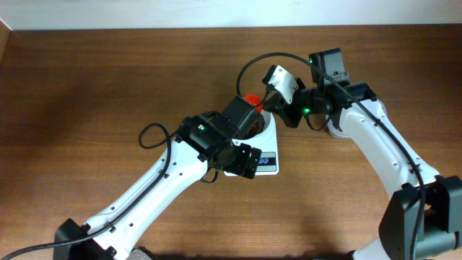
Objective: Scoop item into bowl and weigh 50g on scale
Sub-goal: 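Tip scoop to pour beans into white bowl, right gripper, then move empty scoop back into bean tub with right gripper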
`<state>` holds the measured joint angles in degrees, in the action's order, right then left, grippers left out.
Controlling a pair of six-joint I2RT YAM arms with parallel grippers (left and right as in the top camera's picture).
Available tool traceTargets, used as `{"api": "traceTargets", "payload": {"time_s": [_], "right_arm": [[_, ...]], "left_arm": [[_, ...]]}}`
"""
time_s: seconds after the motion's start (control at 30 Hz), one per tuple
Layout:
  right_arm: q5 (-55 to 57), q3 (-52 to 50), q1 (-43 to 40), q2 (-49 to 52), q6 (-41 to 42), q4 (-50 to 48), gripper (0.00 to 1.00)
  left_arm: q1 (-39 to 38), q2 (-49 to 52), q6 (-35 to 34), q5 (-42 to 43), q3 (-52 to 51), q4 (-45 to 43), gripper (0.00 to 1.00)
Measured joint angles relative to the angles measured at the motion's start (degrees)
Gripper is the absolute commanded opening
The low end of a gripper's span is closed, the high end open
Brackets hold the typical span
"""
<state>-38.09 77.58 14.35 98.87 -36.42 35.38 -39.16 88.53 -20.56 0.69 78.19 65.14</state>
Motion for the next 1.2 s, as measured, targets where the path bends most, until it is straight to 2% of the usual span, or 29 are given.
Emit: {"api": "traceTargets", "payload": {"time_s": [0.07, 0.43, 0.5, 0.6, 0.77, 0.8, 0.97, 1.07, 1.2], "right_arm": [[3.4, 0.0, 0.2, 0.0, 2.6, -1.5, 0.04], [3.5, 0.0, 0.7, 0.0, 4.7, -2.0, 0.04], [3.5, 0.0, 0.7, 0.0, 7.2, -2.5, 0.04], [1.8, 0.0, -1.0, 0.0, 15.1, -5.3, 0.04], [-8.4, 0.1, -12.1, 0.0, 24.2, -3.8, 0.04], [-10.9, 0.1, -16.4, 0.0, 26.1, -2.1, 0.04], [-13.5, 0.4, -29.8, -0.1, 27.7, 8.3, 0.04], [-8.1, 0.6, -37.0, -0.2, 27.5, 16.1, 0.04], [6.5, 0.6, -38.3, -0.3, 27.4, 20.7, 0.04]], "left_arm": [[0.0, 0.0, 0.0, 0.0, 0.0, 0.0, 0.99], [0.0, 0.0, 0.0, 0.0, 0.0, 0.0, 0.99], [0.0, 0.0, 0.0, 0.0, 0.0, 0.0, 0.99], [0.0, 0.0, 0.0, 0.0, 0.0, 0.0, 0.99], [0.0, 0.0, 0.0, 0.0, 0.0, 0.0, 0.99], [0.0, 0.0, 0.0, 0.0, 0.0, 0.0, 0.99], [0.0, 0.0, 0.0, 0.0, 0.0, -0.1, 0.99], [0.0, 0.0, 0.0, 0.0, 0.0, 0.0, 0.99], [0.0, 0.0, 0.0, 0.0, 0.0, 0.0, 0.99]]}}
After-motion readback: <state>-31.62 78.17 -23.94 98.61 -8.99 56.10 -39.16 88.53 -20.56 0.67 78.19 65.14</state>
